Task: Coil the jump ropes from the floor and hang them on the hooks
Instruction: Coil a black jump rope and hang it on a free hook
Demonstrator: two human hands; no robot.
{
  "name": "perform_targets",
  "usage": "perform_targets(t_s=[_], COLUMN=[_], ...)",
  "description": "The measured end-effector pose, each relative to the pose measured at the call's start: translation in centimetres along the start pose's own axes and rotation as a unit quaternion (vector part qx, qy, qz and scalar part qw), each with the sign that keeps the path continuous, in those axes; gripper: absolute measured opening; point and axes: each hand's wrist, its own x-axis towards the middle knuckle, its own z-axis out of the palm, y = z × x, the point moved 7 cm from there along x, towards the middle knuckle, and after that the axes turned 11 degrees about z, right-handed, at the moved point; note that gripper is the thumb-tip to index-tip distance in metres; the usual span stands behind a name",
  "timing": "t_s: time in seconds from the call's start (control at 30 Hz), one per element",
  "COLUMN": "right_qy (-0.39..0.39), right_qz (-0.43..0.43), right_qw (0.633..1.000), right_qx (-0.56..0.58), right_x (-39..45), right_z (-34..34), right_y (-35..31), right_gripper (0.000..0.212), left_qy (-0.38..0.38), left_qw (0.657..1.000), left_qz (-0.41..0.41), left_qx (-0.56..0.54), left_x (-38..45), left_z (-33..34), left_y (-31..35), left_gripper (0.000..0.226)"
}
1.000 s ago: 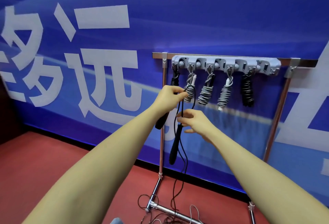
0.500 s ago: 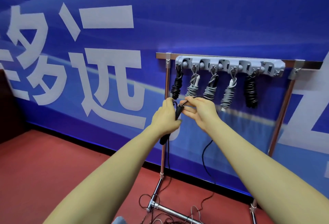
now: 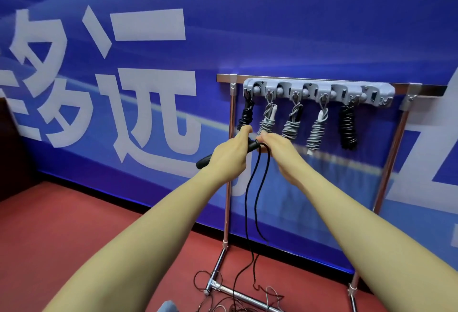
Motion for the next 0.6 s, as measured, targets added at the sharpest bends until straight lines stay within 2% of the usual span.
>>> perform_targets(t_s=[0.07, 0.17, 0.27, 0.37, 0.5, 0.6], right_qy=[-0.028, -0.022, -0.016, -0.007, 0.015, 0.036], right_qz=[-0.022, -0.062, -0.071, -0.088, -0.113, -0.129], right_qw=[0.999, 0.997, 0.993, 0.993, 0.992, 0.990], right_qx=[-0.008, 0.040, 0.090, 0.082, 0.056, 0.041], right_x=[-0.6, -1.2, -1.7, -2.2, -2.6, -2.5], right_z=[0.5, 0.2, -0.1, -0.3, -0.7, -1.1], right_y=[-0.4, -0.9, -1.3, -1.7, -2.1, -2.2], right_gripper=[0.038, 0.033, 0.029, 0.026, 0.021, 0.022], left_qy=[0.005, 0.008, 0.009, 0.024, 0.003, -0.037], left_qw=[1.000, 0.998, 0.992, 0.975, 0.945, 0.941], left_qz=[0.006, -0.010, -0.040, -0.074, -0.094, -0.091], left_qx=[-0.025, -0.062, -0.121, -0.207, -0.315, -0.324], left_x=[0.0, -0.1, -0.2, -0.5, -0.7, -0.7], left_z=[-0.2, -0.4, 0.1, 0.8, 1.3, 1.5], left_y=[0.1, 0.2, 0.1, -0.2, -0.1, 0.4], left_gripper=[0.049, 0.041, 0.020, 0.004, 0.009, 0.005])
